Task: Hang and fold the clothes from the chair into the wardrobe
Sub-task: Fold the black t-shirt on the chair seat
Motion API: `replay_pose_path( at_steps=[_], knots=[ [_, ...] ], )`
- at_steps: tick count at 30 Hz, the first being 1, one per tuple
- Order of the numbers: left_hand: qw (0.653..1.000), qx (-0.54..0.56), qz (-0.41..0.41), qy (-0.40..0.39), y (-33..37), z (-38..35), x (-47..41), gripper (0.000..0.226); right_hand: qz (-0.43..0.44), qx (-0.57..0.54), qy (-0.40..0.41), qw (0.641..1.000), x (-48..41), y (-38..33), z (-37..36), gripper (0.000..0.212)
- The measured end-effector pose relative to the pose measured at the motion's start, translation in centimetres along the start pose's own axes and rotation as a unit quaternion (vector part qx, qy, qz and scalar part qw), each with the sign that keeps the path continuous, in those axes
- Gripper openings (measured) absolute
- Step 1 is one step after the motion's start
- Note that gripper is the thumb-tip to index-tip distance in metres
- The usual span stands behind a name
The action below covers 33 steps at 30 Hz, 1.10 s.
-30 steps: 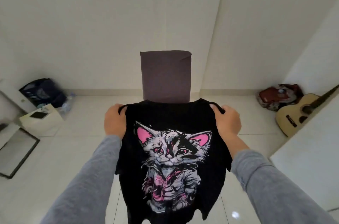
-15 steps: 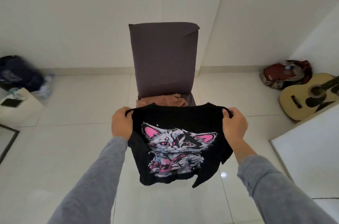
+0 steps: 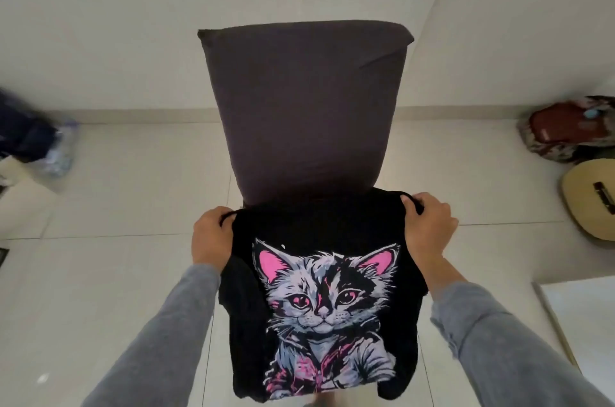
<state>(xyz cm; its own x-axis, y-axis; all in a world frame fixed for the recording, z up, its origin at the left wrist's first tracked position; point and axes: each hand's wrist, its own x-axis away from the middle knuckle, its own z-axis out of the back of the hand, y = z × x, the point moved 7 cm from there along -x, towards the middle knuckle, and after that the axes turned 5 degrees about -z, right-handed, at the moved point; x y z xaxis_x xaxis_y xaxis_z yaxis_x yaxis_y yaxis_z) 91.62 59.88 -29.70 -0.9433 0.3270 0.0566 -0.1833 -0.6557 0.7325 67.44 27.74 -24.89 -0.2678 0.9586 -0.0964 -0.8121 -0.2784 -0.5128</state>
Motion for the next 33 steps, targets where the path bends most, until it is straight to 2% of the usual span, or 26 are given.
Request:
replay_pose_path(
  at_steps=[8,13,16,18,20,22,24,25,27,31,33],
  knots=[
    [0.996,-0.088,0.008,-0.033,-5.5,-9.0,-8.6,0.02,0.048,0.074,-0.044,0.995,-7.6,1.7,-13.9,0.026],
    [0.982,-0.173,0.044,-0.054,-9.7,-12.9,-10.0,0.022,-0.022,0.122,-0.098,0.987,-9.1,5.8,-20.9,0.028],
    [0.971,-0.213,0.103,-0.019,-11.1,-14.0,-9.2,0.033,-0.051,0.126,-0.099,0.986,-8.8,8.0,-22.1,0.019],
    [0.964,-0.239,0.116,0.022,-10.7,-14.1,-7.9,0.046,-0.052,0.11,-0.104,0.987,-7.3,8.8,-22.1,0.029],
    [0.967,-0.25,0.031,0.024,-9.2,-15.2,-6.7,0.045,-0.011,0.081,-0.124,0.989,-4.7,9.0,-22.4,0.03],
    [0.961,-0.256,-0.104,-0.018,-7.9,-16.9,-5.3,0.046,0.057,0.063,-0.177,0.98,-1.1,9.4,-23.3,0.028],
    [0.932,-0.267,-0.232,-0.072,-7.2,-18.6,-4.0,0.04,0.093,0.064,-0.214,0.97,1.4,10.4,-24.1,0.034],
    [0.92,-0.27,-0.269,-0.091,-7.2,-19.1,-3.7,0.034,0.082,0.067,-0.221,0.97,2.0,11.0,-24.2,0.038],
    [0.913,-0.265,-0.286,-0.119,-7.4,-19.4,-3.9,0.036,0.037,0.085,-0.231,0.969,2.1,12.3,-24.2,0.045],
    [0.915,-0.266,-0.256,-0.163,-8.4,-19.4,-4.9,0.041,-0.08,0.123,-0.253,0.956,2.5,15.1,-23.6,0.052],
    [0.904,-0.278,-0.262,-0.191,-8.8,-19.4,-5.4,0.043,-0.112,0.138,-0.256,0.95,4.3,16.0,-22.9,0.054]
  ],
)
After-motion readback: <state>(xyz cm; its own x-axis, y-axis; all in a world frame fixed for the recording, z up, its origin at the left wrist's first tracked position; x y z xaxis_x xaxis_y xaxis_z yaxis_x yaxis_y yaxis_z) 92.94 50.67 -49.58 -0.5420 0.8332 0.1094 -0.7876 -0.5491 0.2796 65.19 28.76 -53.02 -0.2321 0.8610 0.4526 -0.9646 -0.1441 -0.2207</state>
